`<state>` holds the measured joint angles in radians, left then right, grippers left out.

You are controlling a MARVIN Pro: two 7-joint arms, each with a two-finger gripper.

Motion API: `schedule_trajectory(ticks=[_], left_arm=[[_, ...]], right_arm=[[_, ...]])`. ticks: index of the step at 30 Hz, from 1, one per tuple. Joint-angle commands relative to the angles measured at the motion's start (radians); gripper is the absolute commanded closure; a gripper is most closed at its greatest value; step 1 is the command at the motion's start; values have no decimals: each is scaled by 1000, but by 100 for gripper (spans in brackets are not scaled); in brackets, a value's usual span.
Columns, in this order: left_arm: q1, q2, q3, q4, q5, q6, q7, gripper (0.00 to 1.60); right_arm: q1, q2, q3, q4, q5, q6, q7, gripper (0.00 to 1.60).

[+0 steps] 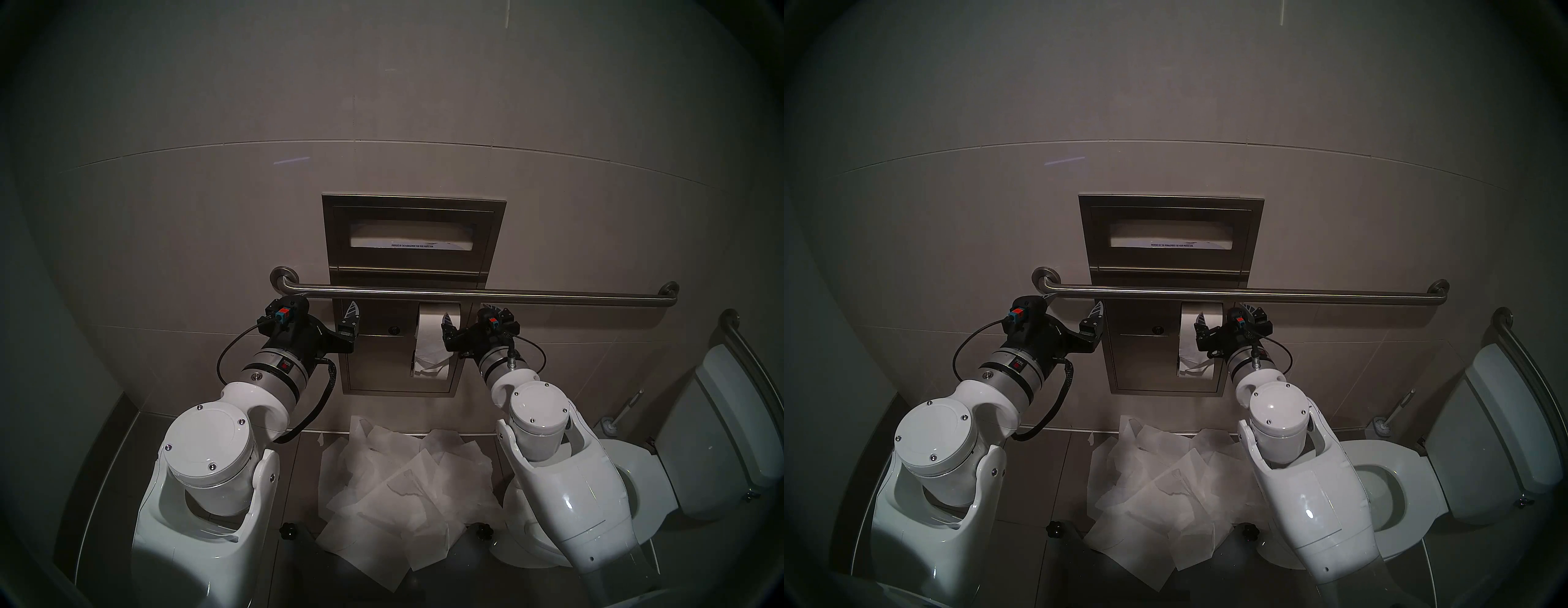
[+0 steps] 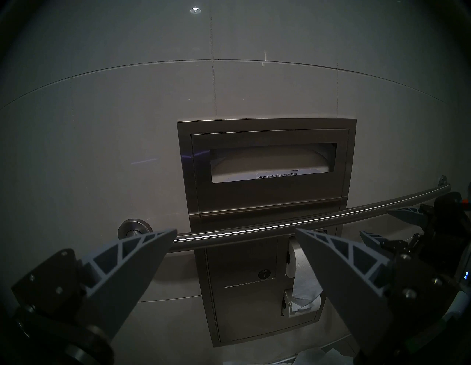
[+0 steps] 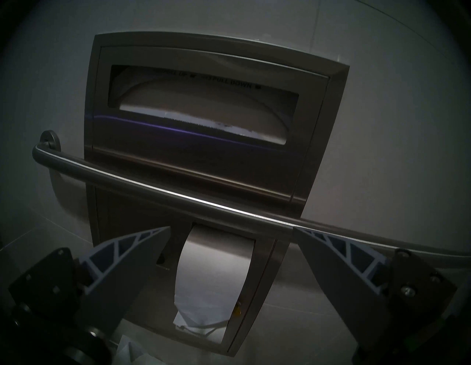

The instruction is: Take out a toilet seat cover

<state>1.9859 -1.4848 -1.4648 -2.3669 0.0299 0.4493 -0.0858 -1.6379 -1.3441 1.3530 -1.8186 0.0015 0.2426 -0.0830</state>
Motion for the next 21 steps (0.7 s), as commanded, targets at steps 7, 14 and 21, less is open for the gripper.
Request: schedule_trajectory(ticks=[7,14,21], left_arm=[[-15,0,3,-34,-1,-10,1,0],[-14,2,3,-36,-2,-11,3,0],[-14,3,3,-35,-3,-11,4,0]], right_arm=[[156,-75,13,71,-84,-10,35,0],[211,-97,18,136,-121,-12,56,0],[260,-104,21,193,-155,-24,101,0]])
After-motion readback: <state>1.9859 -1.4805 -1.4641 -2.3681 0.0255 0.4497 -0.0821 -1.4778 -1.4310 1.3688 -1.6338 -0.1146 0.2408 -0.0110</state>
